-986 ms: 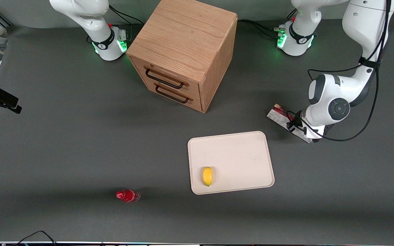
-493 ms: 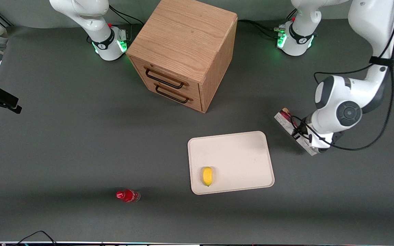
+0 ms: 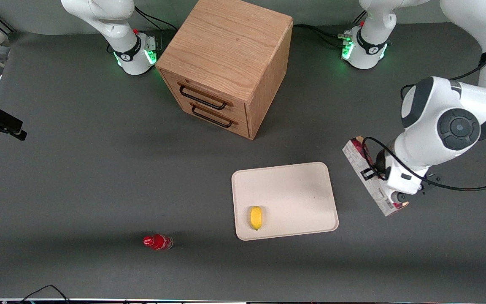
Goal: Place red cookie box on tray
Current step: 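Lift the cookie box and carry it over the cream tray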
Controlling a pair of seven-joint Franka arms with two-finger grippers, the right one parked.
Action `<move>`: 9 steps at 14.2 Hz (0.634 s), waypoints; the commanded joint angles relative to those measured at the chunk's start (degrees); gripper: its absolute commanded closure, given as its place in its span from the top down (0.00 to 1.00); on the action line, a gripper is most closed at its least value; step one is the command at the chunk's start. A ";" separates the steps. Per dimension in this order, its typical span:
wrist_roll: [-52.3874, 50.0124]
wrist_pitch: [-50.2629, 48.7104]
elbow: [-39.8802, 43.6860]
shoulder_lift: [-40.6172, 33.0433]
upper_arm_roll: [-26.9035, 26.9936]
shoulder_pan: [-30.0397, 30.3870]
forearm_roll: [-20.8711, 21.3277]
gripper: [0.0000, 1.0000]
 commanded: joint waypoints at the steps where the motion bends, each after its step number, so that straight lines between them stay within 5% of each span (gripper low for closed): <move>1: 1.60 -0.76 6.00 9.21 -4.61 -0.62 4.83 0.00; 9: 0.99 7.85 8.04 23.56 -5.86 -3.00 12.56 0.00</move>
